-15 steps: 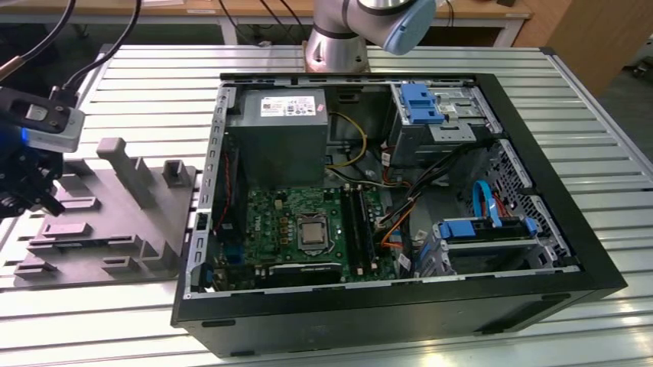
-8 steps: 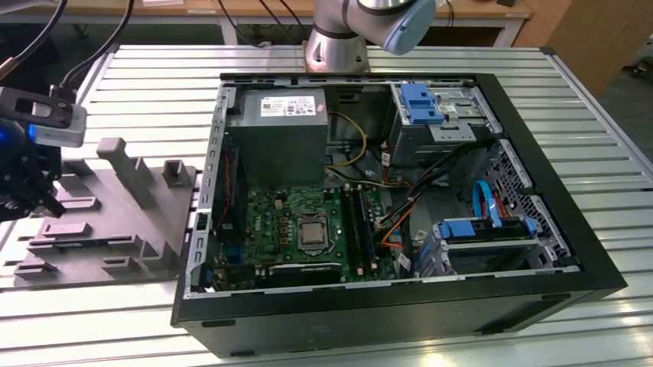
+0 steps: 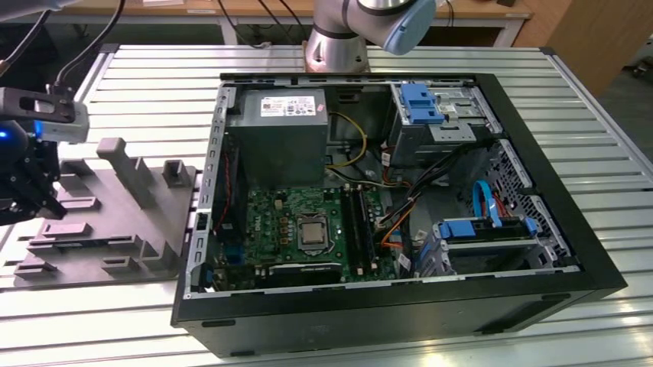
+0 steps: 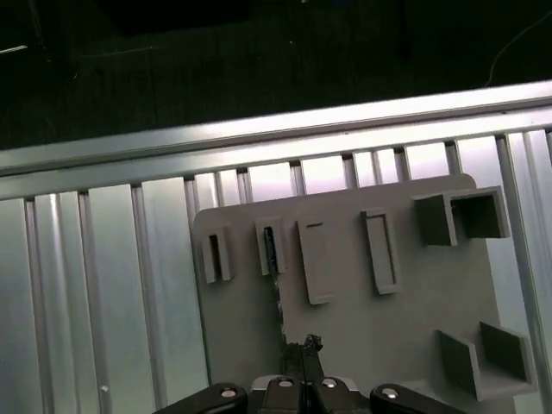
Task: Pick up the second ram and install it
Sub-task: 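Pick up the second ram and move it above second insertion slot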
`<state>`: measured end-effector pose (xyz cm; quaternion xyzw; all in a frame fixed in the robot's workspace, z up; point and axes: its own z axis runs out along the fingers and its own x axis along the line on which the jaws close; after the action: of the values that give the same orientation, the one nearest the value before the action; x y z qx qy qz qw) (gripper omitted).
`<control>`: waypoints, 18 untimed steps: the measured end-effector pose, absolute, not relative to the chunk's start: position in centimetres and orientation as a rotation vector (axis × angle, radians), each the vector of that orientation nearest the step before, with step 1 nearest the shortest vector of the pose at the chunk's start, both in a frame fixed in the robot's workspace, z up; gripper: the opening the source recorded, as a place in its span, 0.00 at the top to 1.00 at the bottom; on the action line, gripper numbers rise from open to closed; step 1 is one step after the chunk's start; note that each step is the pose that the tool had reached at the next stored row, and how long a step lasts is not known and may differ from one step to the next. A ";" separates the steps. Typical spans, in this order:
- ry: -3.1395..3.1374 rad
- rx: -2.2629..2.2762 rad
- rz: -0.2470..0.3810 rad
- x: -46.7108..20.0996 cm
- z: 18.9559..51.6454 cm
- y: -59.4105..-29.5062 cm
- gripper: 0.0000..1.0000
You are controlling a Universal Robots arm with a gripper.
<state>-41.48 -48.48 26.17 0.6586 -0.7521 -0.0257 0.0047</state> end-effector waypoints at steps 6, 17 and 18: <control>-2.243 2.181 -0.080 -41.5 25.8 -48.5 0.90; -2.105 2.310 -0.078 -41.5 24.9 -48.5 0.90; -2.105 2.310 -0.078 -41.5 24.8 -48.5 0.90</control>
<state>-41.49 -48.54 24.76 0.7389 -0.6733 -0.0250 0.0076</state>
